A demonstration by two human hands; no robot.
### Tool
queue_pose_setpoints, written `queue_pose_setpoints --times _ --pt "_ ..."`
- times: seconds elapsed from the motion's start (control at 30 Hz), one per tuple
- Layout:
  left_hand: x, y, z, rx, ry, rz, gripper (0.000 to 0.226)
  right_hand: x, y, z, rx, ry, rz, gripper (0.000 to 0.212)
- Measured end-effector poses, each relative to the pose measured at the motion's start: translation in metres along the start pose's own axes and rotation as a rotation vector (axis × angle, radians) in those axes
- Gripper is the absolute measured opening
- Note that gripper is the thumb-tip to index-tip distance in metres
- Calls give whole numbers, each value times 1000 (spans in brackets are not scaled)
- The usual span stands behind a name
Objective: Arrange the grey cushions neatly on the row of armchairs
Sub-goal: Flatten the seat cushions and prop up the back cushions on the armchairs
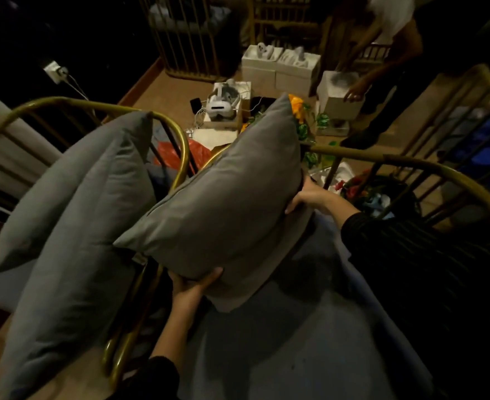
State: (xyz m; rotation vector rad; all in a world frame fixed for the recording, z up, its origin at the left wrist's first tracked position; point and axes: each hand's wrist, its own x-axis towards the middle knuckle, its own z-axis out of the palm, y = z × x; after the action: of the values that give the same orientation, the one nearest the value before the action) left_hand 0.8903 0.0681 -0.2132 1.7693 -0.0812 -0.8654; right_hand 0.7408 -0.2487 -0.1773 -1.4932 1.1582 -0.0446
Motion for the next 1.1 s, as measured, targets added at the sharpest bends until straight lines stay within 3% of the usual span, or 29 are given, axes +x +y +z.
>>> queue_pose_setpoints --times 0.13,0.2,0.37,0.53,0.7,0.87,1.1 --pt "15 -1 6 -121 -52 1 118 11 -1 1 101 -28 10 130" --pt "17 2 13 -133 -44 -50 99 10 4 5 186 -1 3 129" --pt "-5 30 26 -172 -37 -102 86 -42 11 -3 372 127 -21 98" --pt "-27 89 57 -195 -81 -95 55 -104 30 -36 624 314 -5 89" --pt "-13 138 107 -92 -290 55 84 -145 48 -83 776 530 -60 82" --pt "13 162 168 115 -457 111 69 -151 79 -108 871 669 -21 80" --pt "49 142 201 249 -418 133 64 -124 124 -80 800 705 60 86"
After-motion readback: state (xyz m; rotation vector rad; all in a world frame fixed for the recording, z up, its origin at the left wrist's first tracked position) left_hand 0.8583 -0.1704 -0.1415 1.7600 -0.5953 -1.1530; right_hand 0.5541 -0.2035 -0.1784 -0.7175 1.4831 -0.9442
